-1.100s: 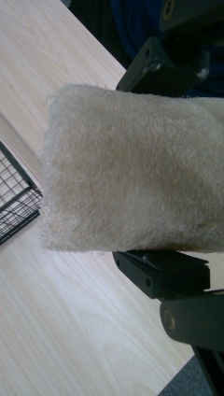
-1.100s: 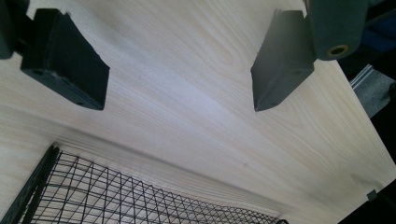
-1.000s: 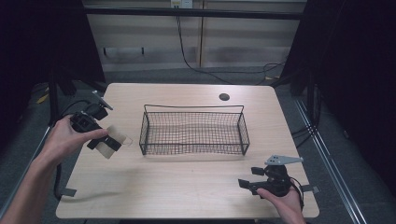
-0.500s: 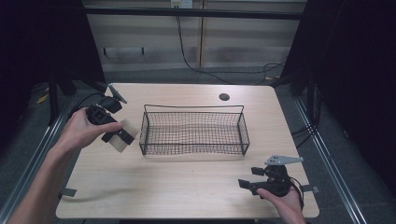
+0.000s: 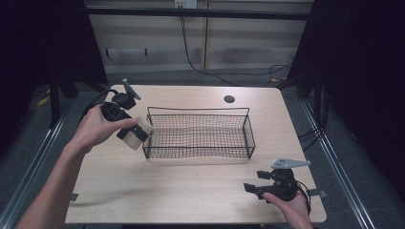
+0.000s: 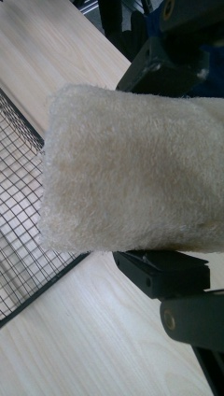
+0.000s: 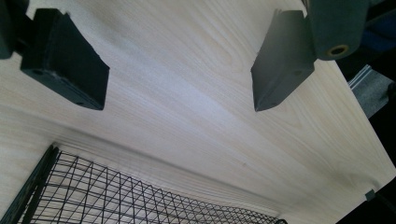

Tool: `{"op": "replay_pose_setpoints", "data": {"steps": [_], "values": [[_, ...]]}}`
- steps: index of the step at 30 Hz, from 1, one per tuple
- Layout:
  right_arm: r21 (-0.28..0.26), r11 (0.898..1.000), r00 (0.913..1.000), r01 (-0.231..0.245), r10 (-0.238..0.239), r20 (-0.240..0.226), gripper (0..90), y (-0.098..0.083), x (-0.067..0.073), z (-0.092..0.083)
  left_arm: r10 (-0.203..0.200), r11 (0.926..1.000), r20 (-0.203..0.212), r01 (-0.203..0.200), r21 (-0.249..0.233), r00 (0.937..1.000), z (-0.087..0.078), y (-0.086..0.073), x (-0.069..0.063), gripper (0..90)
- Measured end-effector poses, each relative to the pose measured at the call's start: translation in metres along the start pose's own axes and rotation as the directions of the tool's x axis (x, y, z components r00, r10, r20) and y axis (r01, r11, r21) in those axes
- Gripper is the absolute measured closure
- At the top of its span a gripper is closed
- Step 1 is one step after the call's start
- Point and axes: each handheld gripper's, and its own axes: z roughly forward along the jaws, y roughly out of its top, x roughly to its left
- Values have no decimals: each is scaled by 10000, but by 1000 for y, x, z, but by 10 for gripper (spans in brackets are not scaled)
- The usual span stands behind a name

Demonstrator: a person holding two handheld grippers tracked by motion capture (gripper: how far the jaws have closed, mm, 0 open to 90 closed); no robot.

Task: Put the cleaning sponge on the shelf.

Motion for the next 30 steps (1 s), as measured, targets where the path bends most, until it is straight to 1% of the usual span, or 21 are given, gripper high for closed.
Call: {"op": "replay_pose_setpoints", "data": {"steps": [5,9,12,15,16,18,24,26,30], "values": [[-2,10000,10000,28,-28,-16,188,0,0,0,91,9999,68,-92,101,9999,7,11,-6,266],[-19,10000,10000,16,-16,-39,188,0,0,0,174,9998,98,-175,91,9998,12,20,-10,266],[-10,10000,10000,8,-8,-38,187,0,0,0,125,9999,121,-126,66,9998,15,25,-13,266],[-9,10000,10000,13,-13,-37,187,0,0,0,-232,9997,293,236,-113,9993,17,31,-14,266],[-12,10000,10000,21,-21,-41,187,0,0,0,-409,9991,293,412,-101,9987,18,32,-14,266],[-3,10000,10000,4,-4,-47,186,0,0,0,-637,9979,232,641,-136,9977,19,36,-14,266],[-18,10000,10000,15,-15,-82,186,0,0,0,-945,9954,77,946,-125,9955,22,43,-16,266],[-14,10000,10000,46,-46,-83,186,0,0,0,-1201,9925,128,1204,-204,9927,24,45,-16,266],[-17,10000,9999,37,-37,-104,186,0,0,0,-1620,9863,38,1620,-309,9868,30,48,-15,266]]}}
